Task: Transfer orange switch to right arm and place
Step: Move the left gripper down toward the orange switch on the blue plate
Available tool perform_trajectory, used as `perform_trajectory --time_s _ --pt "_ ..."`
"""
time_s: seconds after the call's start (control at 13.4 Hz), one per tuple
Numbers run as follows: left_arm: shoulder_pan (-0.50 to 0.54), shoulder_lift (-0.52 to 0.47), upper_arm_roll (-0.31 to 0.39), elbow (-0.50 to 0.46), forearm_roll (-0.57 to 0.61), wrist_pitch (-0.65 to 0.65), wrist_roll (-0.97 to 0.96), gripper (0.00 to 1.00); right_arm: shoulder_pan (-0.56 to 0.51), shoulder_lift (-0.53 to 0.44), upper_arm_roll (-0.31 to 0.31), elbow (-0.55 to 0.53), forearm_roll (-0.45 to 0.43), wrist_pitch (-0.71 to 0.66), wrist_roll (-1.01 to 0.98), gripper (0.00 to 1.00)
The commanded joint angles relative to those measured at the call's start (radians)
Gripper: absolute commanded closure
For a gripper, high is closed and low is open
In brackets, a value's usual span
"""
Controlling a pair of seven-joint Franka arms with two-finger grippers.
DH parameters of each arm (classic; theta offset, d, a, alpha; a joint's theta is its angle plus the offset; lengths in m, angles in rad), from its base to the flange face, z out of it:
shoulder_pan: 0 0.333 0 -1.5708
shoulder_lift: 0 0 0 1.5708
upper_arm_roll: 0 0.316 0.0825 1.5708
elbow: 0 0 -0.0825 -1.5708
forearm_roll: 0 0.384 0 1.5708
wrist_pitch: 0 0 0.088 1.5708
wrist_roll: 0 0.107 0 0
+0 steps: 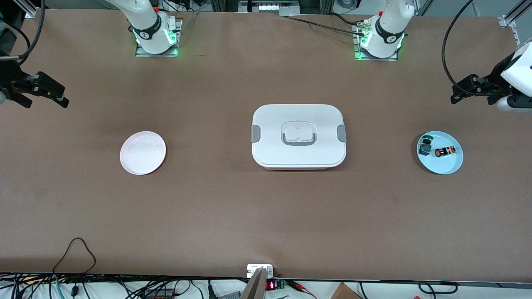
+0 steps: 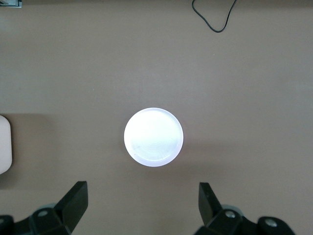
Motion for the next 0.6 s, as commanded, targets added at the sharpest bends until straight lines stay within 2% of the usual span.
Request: perform_trajectory --time_s 0.0,0.37,0.52 --pt "0.007 0.006 -0.003 0.021 0.0 -0.012 0.01 0.0 -0.004 -0.006 0.005 0.0 0.002 -0.009 0.0 0.0" --pt "0.003 0.025 -0.004 0.023 0.0 -0.024 -0.007 0.0 0.004 -0.006 0.01 0.002 0.002 -0.004 0.004 0.0" --pt "-0.008 0.078 -0.004 0.026 0.008 -0.022 0.004 0.0 0.002 -0.006 0.01 0.002 0.002 0.001 0.001 0.0"
